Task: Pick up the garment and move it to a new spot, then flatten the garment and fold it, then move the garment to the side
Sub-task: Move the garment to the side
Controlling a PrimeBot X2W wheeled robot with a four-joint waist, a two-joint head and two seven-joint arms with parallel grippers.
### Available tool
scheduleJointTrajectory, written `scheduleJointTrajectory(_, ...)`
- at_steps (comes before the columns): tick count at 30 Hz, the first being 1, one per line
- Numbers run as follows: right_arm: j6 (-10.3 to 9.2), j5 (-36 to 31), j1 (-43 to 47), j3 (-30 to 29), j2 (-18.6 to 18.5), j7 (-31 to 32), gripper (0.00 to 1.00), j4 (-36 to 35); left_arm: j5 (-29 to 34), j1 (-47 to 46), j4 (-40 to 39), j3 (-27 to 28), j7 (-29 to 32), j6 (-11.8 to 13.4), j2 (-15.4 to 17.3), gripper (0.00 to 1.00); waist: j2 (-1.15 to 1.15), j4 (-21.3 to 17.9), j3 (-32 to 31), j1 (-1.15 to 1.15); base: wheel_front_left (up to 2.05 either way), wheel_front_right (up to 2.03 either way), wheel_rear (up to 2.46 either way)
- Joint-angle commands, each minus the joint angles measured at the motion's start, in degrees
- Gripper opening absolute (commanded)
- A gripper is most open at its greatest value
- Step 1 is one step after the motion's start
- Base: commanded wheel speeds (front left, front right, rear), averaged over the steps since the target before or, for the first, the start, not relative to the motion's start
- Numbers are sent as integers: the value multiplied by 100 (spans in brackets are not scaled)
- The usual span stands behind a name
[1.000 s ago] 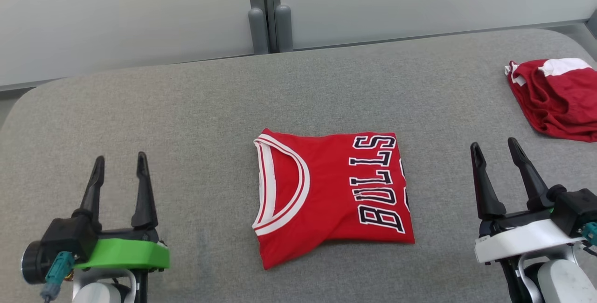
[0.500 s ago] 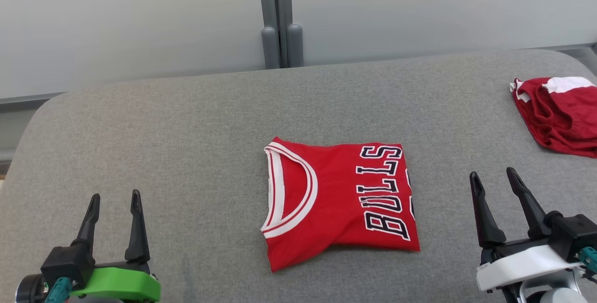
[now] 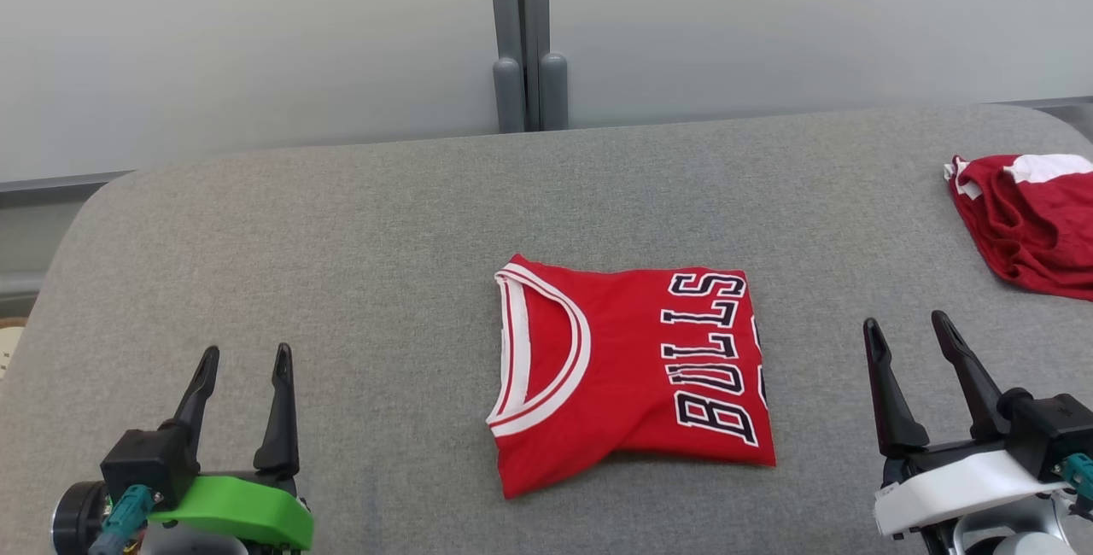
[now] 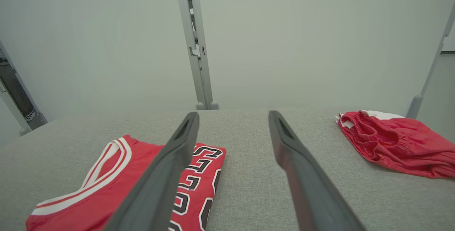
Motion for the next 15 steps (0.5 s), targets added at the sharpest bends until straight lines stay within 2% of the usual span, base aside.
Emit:
scheduleJointTrajectory(1,3,-64,51,-30,12,9,100,-35,-87,-51,-77,-14,74,13,29,100,0,0,0,0,0,0,0)
scheduleJointTrajectory(7,3,-88,36,-58,41,41,100,-54,-82,-89,-296,-65,360,73,65,100,0,-6,14,0,0,0,0)
scheduleJointTrajectory(15,3,-106,14,-44,63,115,100,-65,-80,-63,-371,-99,395,122,108,100,0,-15,45,0,0,0,0)
